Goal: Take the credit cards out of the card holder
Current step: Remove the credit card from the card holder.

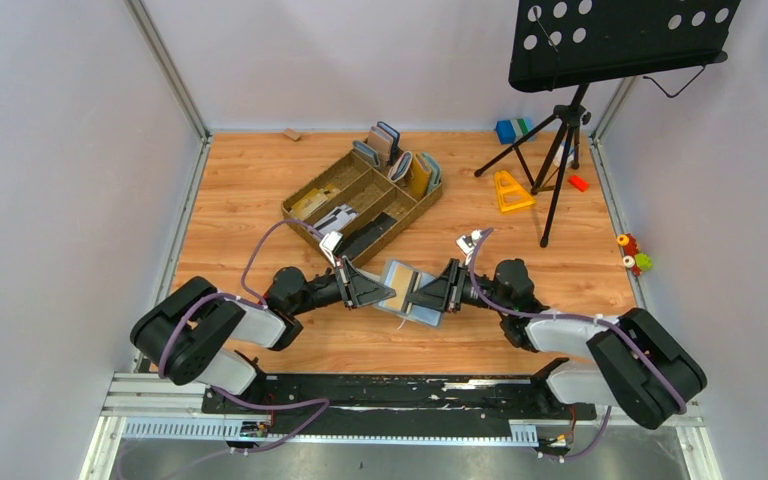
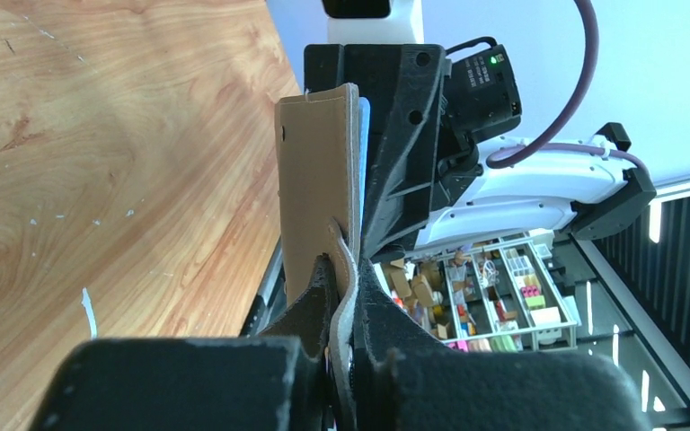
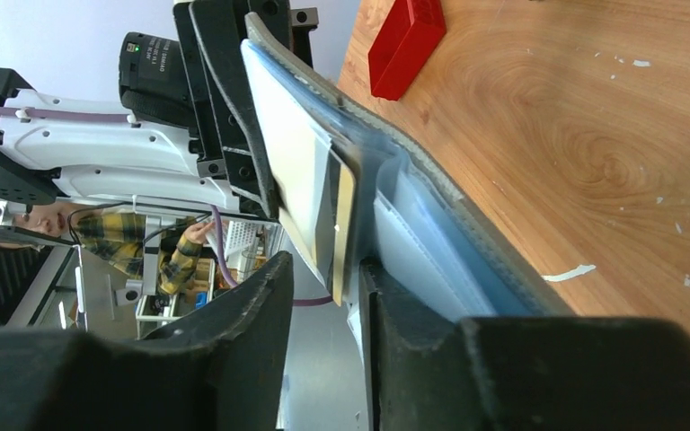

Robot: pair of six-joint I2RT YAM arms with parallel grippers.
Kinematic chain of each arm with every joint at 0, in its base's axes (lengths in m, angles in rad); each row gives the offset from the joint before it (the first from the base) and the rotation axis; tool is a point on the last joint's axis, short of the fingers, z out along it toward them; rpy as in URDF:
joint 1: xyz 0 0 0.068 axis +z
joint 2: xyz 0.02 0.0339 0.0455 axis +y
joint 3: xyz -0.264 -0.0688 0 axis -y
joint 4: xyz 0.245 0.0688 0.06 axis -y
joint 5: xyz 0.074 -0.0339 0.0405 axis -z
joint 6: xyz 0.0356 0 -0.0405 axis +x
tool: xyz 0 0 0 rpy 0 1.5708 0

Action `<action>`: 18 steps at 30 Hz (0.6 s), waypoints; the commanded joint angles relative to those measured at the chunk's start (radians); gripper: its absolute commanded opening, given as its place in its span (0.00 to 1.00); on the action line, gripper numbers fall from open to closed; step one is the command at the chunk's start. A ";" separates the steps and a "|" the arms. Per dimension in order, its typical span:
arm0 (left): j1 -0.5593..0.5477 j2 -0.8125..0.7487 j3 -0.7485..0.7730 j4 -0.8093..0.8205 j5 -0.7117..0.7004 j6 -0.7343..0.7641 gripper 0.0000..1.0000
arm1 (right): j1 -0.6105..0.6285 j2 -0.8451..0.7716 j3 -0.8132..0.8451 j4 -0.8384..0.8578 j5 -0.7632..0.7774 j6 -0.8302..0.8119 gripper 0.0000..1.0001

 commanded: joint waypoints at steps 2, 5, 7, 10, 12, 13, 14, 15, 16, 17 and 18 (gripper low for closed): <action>-0.034 -0.021 0.056 0.143 0.041 -0.022 0.00 | 0.008 0.074 0.008 0.185 -0.002 0.060 0.30; -0.034 -0.025 0.050 0.128 0.040 -0.014 0.00 | 0.009 0.113 -0.011 0.318 -0.011 0.115 0.22; -0.034 -0.026 0.047 0.114 0.038 -0.005 0.00 | 0.008 0.132 -0.011 0.351 -0.019 0.131 0.11; -0.034 -0.033 0.042 0.109 0.036 -0.003 0.14 | 0.008 0.147 -0.017 0.349 -0.020 0.133 0.00; -0.034 -0.041 0.040 0.107 0.030 -0.002 0.29 | 0.007 0.148 -0.029 0.345 -0.012 0.126 0.00; -0.034 -0.045 0.038 0.106 0.027 0.001 0.36 | 0.007 0.147 -0.031 0.331 -0.011 0.114 0.00; -0.034 -0.049 0.036 0.103 0.024 0.005 0.43 | 0.007 0.142 -0.031 0.308 -0.011 0.100 0.00; -0.035 -0.050 0.034 0.096 0.022 0.010 0.49 | 0.007 0.135 -0.032 0.283 -0.010 0.085 0.00; -0.034 -0.051 0.032 0.089 0.019 0.016 0.51 | 0.006 0.124 -0.035 0.262 -0.008 0.073 0.00; -0.034 -0.051 0.029 0.082 0.016 0.020 0.52 | 0.007 0.110 -0.036 0.232 -0.004 0.059 0.00; -0.035 -0.050 0.027 0.084 0.013 0.022 0.52 | 0.007 0.097 -0.037 0.200 -0.001 0.042 0.00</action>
